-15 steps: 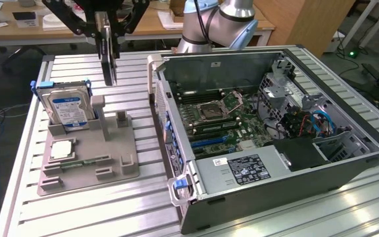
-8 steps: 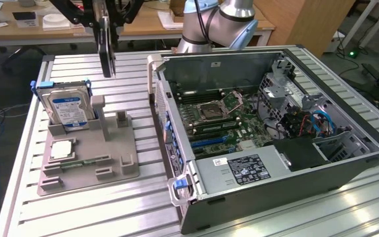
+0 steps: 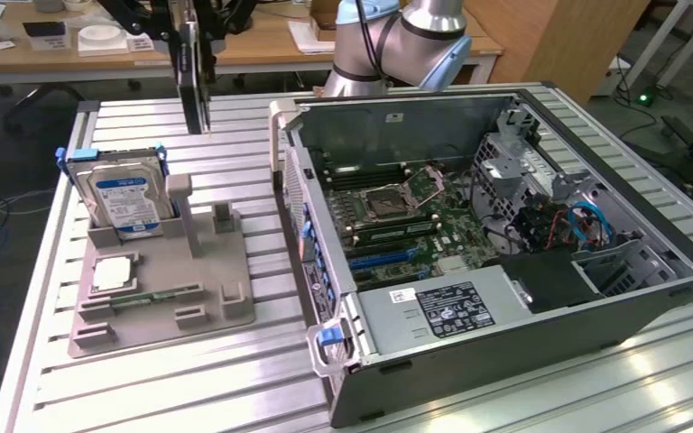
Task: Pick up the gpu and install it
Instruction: 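Pick up the gpu and move the gpu toward the slot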
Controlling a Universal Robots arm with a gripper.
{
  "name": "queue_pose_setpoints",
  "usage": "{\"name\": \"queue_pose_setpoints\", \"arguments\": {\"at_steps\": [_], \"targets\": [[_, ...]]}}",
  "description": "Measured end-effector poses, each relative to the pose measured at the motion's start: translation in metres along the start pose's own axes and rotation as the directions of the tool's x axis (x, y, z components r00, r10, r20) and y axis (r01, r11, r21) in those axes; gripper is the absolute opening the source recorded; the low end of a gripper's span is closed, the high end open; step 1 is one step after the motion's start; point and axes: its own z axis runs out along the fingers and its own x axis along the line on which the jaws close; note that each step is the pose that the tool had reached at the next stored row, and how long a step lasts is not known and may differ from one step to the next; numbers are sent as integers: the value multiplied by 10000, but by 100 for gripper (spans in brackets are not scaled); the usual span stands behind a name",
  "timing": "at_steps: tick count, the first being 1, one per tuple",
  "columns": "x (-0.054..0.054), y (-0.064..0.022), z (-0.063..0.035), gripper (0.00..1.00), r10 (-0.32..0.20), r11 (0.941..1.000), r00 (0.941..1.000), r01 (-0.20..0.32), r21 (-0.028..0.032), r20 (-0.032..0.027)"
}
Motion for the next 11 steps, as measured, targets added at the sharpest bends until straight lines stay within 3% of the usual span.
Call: {"name": "queue_pose_setpoints", "arguments": {"at_steps": [11], "targets": [[-46, 2, 0, 28, 1, 10000, 10000, -1, 0, 0]]}}
